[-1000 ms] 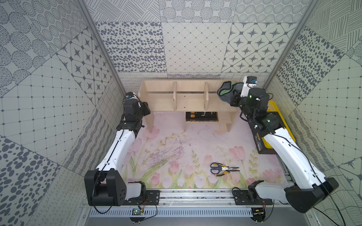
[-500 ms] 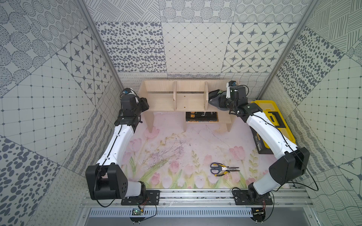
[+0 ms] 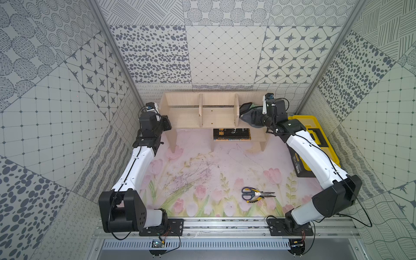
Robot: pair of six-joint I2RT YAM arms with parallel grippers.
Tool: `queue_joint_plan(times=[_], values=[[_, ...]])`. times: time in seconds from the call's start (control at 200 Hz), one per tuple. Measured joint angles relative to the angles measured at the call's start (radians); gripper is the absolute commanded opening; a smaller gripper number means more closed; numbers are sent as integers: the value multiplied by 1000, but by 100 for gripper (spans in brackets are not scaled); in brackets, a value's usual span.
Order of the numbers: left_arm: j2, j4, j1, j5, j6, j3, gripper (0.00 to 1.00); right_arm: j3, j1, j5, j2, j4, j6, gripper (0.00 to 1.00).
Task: Wipe the bookshelf clean with a cloth
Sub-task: Wipe the dust from the shelf.
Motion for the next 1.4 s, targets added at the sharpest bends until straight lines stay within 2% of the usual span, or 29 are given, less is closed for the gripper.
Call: queue_joint_plan(times=[0.06, 0.105, 0.145, 0.31, 0.435, 0.535, 0.675, 0.785, 0.94, 1.136, 1.246, 1.401], values=[[-2, 10, 0, 0, 1, -6, 8, 0, 16, 20, 10, -4, -8, 29], [-4, 16, 0, 0, 2, -11, 4, 0, 26, 48, 21, -7, -10, 20], [-6, 21, 0, 1, 3, -16, 0, 0, 32, 78, 33, -11, -15, 14], [-9, 40, 0, 5, 4, -30, 0, 31, -4, 142, 73, -19, -5, 0], [-9, 46, 0, 8, 6, -32, 0, 128, -32, 128, 116, -16, -10, 0], [-9, 51, 0, 10, 7, -35, 0, 191, -30, 68, 144, 31, -11, 0], [-9, 61, 0, 11, 10, -40, 0, 208, 0, -2, 158, 90, -11, 0], [-9, 63, -1, 11, 12, -41, 0, 136, 26, -36, 137, 148, -6, 0], [-8, 65, -1, 10, 17, -41, 0, -71, 41, -66, 60, 179, 7, 0], [-8, 72, -2, 11, 20, -45, 0, -219, 29, 41, -96, 177, -25, 0], [-7, 74, -2, 10, 20, -45, 0, -213, 16, 144, -147, 159, -69, 0], [-7, 77, -3, 11, 24, -46, 0, -156, 10, 283, -143, 193, -137, 0]])
